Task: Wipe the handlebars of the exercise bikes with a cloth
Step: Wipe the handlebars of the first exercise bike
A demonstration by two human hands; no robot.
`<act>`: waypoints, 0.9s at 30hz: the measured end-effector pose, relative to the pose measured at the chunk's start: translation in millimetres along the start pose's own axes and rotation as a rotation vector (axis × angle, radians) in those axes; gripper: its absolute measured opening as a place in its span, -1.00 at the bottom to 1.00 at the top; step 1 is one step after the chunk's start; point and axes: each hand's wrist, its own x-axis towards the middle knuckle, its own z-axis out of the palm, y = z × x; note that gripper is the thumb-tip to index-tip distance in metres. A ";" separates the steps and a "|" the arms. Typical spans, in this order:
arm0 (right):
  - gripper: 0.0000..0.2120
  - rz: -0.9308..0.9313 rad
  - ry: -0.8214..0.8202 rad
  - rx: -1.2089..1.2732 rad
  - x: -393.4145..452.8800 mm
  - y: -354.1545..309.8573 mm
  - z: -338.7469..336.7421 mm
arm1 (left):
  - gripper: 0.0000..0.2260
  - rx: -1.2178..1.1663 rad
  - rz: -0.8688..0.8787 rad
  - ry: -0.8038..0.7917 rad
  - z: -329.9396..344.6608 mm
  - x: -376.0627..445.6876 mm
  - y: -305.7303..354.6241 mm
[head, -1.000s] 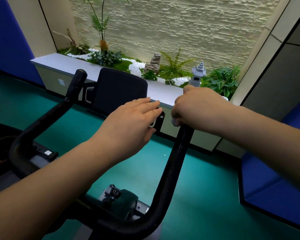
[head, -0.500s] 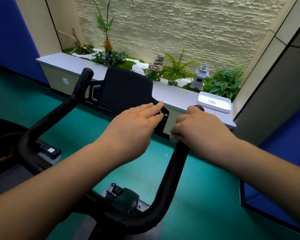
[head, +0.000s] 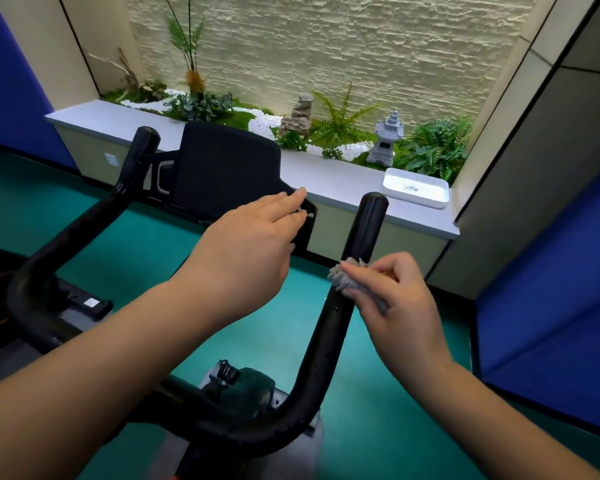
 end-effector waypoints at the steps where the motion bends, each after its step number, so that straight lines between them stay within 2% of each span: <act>1: -0.68 -0.001 -0.001 -0.010 5.6 2.3 -2.2 | -0.62 0.008 0.005 0.002 -1.1 0.4 0.2; 5: -0.69 0.072 0.011 -0.030 24.9 3.5 -4.5 | -0.62 -0.024 -0.006 -0.013 -4.2 -0.2 3.6; 10: -0.72 0.081 -0.083 0.079 -18.6 -22.5 -1.5 | -0.48 -0.083 -0.002 -0.035 -3.2 -7.6 7.3; 12: -0.72 0.066 -0.105 0.059 -15.6 -23.2 -2.8 | -0.44 -0.085 0.014 -0.063 -3.1 -9.9 9.0; 14: -0.72 0.086 -0.062 -0.007 2.4 -16.8 -2.8 | -0.43 -0.090 0.018 -0.082 -3.8 -10.6 9.9; 17: -0.72 0.149 -0.042 -0.059 16.6 -13.7 -2.7 | -0.45 -0.087 0.037 -0.102 -6.2 -12.3 8.9; 22: -0.71 0.171 -0.057 0.066 -23.2 -33.1 -2.5 | -0.46 -0.113 0.047 -0.154 -5.6 -19.8 5.4; 27: -0.75 0.233 -0.047 -0.045 5.9 -23.1 -1.3 | -0.46 -0.117 0.055 -0.165 -3.5 -18.1 2.7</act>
